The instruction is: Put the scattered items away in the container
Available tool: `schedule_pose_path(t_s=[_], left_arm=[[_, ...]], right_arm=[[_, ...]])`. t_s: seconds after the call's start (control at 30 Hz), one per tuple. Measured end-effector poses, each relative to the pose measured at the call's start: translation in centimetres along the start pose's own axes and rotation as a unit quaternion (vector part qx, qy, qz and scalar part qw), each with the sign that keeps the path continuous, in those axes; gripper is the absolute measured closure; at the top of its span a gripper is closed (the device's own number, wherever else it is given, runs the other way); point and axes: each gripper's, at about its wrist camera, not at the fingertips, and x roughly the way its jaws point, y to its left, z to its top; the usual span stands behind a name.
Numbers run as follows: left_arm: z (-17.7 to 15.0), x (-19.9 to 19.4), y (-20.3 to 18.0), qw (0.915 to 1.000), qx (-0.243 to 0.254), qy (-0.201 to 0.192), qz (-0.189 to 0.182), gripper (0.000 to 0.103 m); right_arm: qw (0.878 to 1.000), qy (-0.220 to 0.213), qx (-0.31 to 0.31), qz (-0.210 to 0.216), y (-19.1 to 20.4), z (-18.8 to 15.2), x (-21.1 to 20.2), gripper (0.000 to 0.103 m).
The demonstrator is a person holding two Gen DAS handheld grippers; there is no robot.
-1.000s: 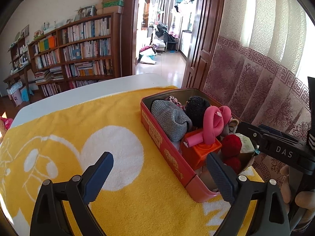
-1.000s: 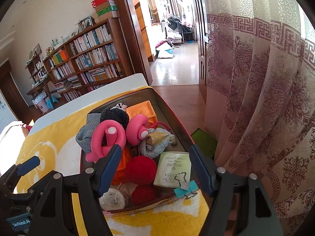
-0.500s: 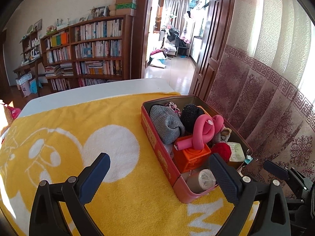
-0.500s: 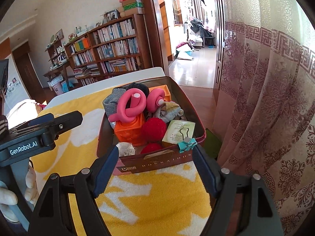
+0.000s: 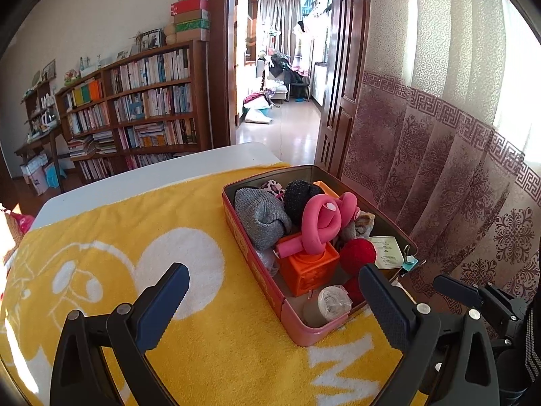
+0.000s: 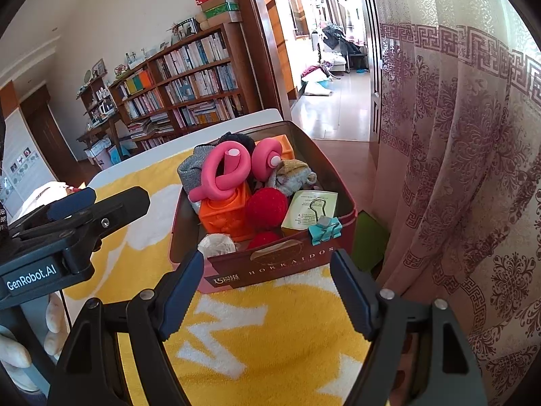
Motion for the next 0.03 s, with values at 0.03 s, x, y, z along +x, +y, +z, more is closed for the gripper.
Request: schedule_pose_path(t_s=[0.03], left_arm=[[0.0,0.07,-0.08,1.0,0.002,0.001,-0.001,0.001]], right_arm=[[1.0,0.001,0.001,0.0,-0.02,-0.05,0.07,0.023]])
